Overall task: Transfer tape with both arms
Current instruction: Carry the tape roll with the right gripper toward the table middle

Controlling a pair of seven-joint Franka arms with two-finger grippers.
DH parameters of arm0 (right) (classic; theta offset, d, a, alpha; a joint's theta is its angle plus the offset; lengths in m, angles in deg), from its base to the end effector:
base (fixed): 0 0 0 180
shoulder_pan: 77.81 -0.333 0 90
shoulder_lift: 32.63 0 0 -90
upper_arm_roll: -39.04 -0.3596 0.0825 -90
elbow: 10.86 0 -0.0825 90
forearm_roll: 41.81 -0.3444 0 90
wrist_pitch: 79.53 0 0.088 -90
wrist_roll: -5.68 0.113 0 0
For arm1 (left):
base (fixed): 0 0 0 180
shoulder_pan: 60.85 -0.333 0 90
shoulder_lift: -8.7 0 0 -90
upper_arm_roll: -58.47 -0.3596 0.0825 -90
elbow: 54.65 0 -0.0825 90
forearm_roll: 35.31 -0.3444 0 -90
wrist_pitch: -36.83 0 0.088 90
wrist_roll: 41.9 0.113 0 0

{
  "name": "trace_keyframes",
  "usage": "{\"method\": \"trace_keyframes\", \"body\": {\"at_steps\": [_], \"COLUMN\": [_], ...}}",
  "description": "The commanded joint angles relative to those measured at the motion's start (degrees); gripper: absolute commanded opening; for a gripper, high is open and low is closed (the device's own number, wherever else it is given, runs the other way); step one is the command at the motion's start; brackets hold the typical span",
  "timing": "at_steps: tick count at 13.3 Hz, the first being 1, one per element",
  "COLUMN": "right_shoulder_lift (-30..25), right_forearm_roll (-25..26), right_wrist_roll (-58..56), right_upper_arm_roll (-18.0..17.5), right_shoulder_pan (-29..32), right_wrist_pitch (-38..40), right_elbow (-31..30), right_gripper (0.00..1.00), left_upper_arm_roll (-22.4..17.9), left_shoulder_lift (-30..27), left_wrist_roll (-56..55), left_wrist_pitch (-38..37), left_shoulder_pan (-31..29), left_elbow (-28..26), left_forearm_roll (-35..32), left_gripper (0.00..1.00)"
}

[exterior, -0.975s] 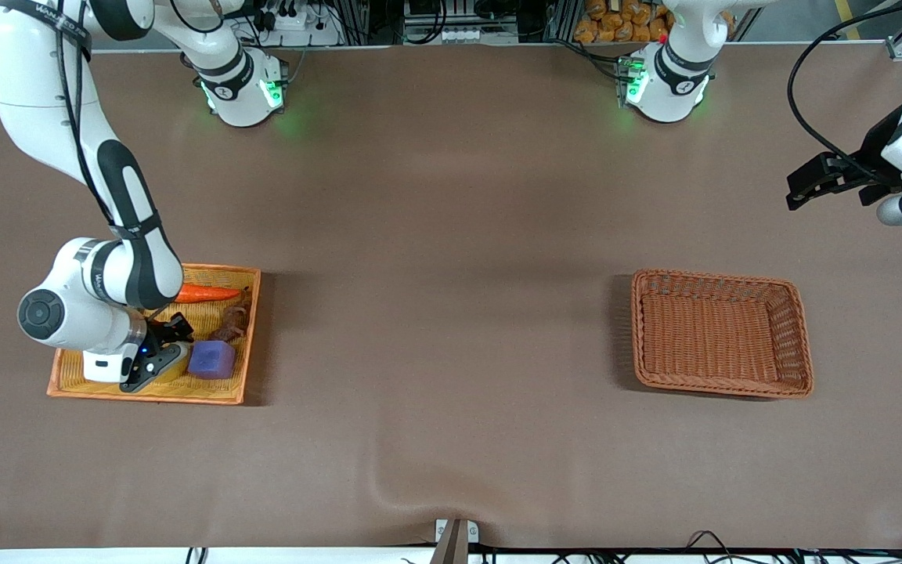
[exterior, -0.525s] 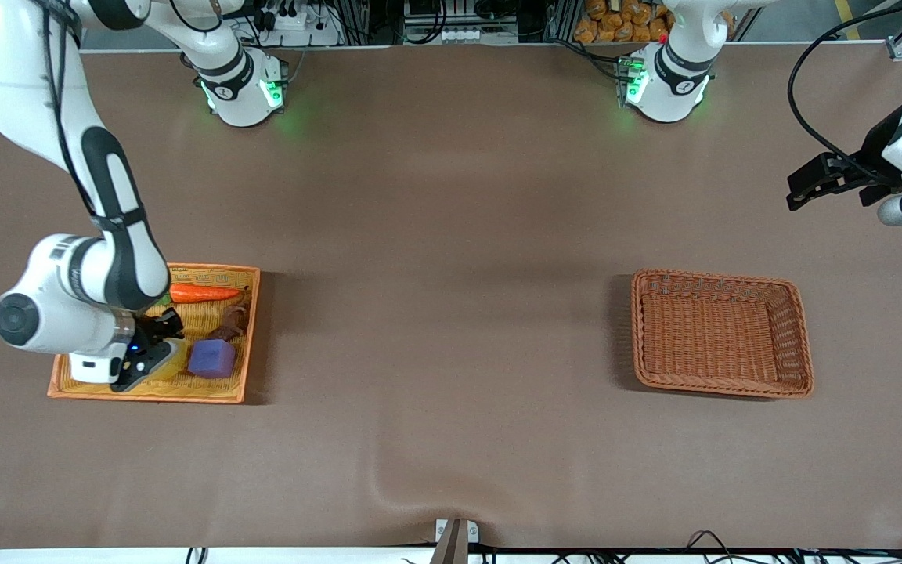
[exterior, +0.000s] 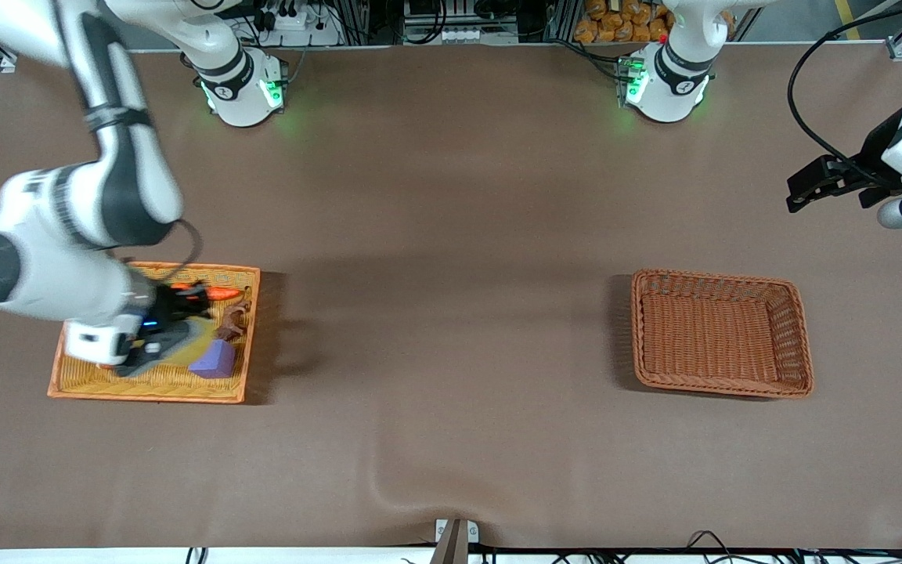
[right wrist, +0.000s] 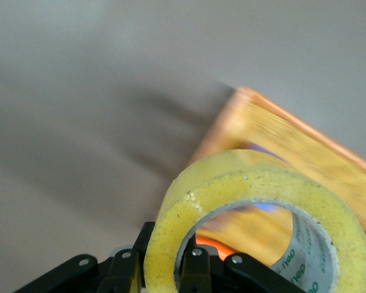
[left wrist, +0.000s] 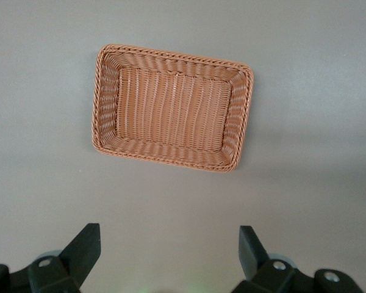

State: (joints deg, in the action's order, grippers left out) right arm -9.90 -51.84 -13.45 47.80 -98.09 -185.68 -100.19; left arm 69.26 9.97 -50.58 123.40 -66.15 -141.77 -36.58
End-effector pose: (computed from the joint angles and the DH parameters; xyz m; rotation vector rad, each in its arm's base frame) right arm 0.6219 0.1571 0.4612 -2.9369 -0.7292 0.1369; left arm 0.5146 -0.0454 0.6673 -3.1183 -0.0883 0.0451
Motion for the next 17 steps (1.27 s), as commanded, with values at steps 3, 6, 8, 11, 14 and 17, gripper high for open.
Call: {"method": "trace_keyframes", "body": {"at_steps": [3, 6, 8, 11, 14, 17], "right_shoulder_lift": [10.1, 20.0, 24.3, 31.1, 31.3, 27.2], "right_forearm_roll": [-1.0, -0.9, -1.0, -0.9, -0.9, -0.3], "right_wrist_roll": [35.4, 54.3, 60.4, 67.1, 66.7, 66.6], "right_upper_arm_roll": [0.9, 0.9, 0.5, -1.6, -1.6, -1.0], "right_shoulder_pan": [-20.0, -29.2, -32.0, -33.5, -33.0, -32.3], "right_wrist_pitch": [-5.5, -18.8, -24.3, -27.2, -26.6, -25.2], "right_elbow": [8.5, 12.9, 14.2, 21.2, 21.7, 20.2], "right_gripper": [0.0, 0.0, 0.0, 0.0, 0.64, 1.0], "left_upper_arm_roll": [-0.1, -0.1, -0.1, 0.0, 0.1, 2.1], "left_shoulder_lift": [0.0, 0.2, 1.0, 1.7, 3.0, 4.3], "left_wrist_roll": [1.4, 1.4, 1.3, 0.2, 0.1, -3.8], "left_wrist_pitch": [1.0, 1.1, 1.4, 1.3, 1.3, 1.8], "left_shoulder_pan": [-0.5, -0.5, -0.4, 0.2, 0.6, 1.2], "left_elbow": [0.1, -0.1, -0.1, -0.9, -1.3, -2.0], "left_forearm_roll": [1.5, 1.5, 1.5, 1.4, 1.4, 1.7], "left_gripper": [1.0, 1.0, 1.0, 1.0, 1.0, 1.0]}}
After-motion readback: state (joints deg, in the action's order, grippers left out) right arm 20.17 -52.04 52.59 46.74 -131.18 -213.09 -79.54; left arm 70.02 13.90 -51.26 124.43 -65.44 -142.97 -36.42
